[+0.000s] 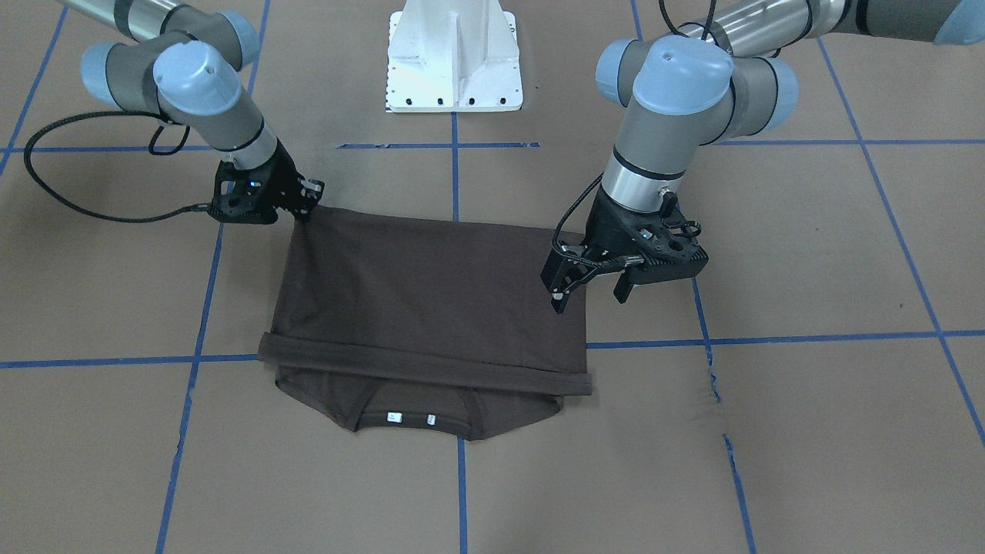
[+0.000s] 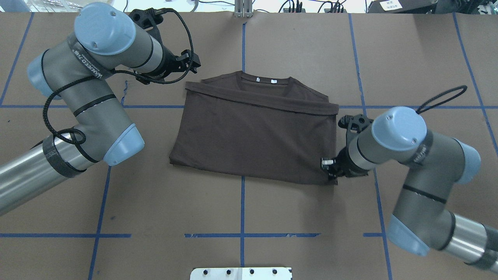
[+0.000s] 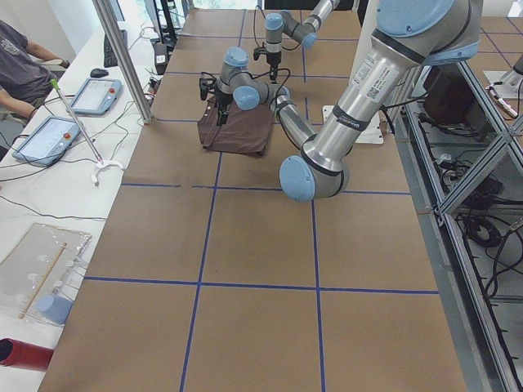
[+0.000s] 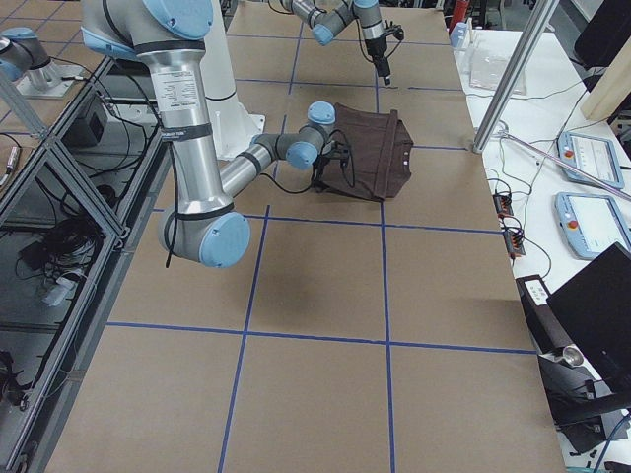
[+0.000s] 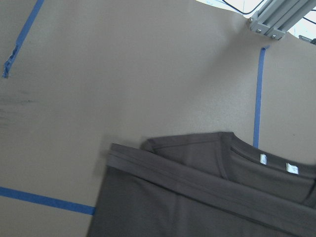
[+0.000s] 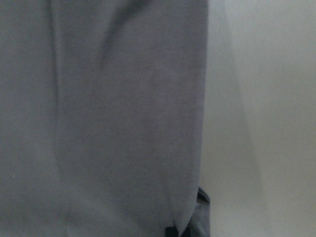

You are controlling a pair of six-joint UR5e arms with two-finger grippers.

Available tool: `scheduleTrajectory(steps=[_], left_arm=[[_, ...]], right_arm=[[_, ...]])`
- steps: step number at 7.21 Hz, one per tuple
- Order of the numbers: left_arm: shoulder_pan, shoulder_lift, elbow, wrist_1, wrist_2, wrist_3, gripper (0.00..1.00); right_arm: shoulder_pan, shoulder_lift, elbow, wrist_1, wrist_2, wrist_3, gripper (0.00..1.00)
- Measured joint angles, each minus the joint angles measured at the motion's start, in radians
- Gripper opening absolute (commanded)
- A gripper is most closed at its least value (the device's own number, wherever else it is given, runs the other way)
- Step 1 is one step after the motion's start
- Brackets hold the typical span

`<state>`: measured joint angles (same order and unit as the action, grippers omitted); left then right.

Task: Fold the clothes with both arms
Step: 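Drag the shirt toward the robot with the right gripper, rotating it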

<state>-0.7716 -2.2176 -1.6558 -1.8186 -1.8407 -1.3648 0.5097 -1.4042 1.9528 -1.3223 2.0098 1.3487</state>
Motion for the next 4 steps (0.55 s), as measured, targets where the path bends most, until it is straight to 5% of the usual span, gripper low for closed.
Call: scheduleTrajectory(steps=[2,3,4], left_arm=[[0.001,0.005,-0.014,0.002,0.001,-0.018,1.0],[0.004,0.007,-0.021,0.003,0.003,-0.025,1.0],[0.011,0.009,-0.027,0.003,0.004,-0.029,1.0]], right_arm=[[-0.197,-0.151,0.168,0.001,-0.031,0.106,0.0],[-0.315,-0.191,0.223,0.001,-0.076,0.187,0.99],[-0.409,-0.211,0.257,0.001,-0.12,0.26,1.0]])
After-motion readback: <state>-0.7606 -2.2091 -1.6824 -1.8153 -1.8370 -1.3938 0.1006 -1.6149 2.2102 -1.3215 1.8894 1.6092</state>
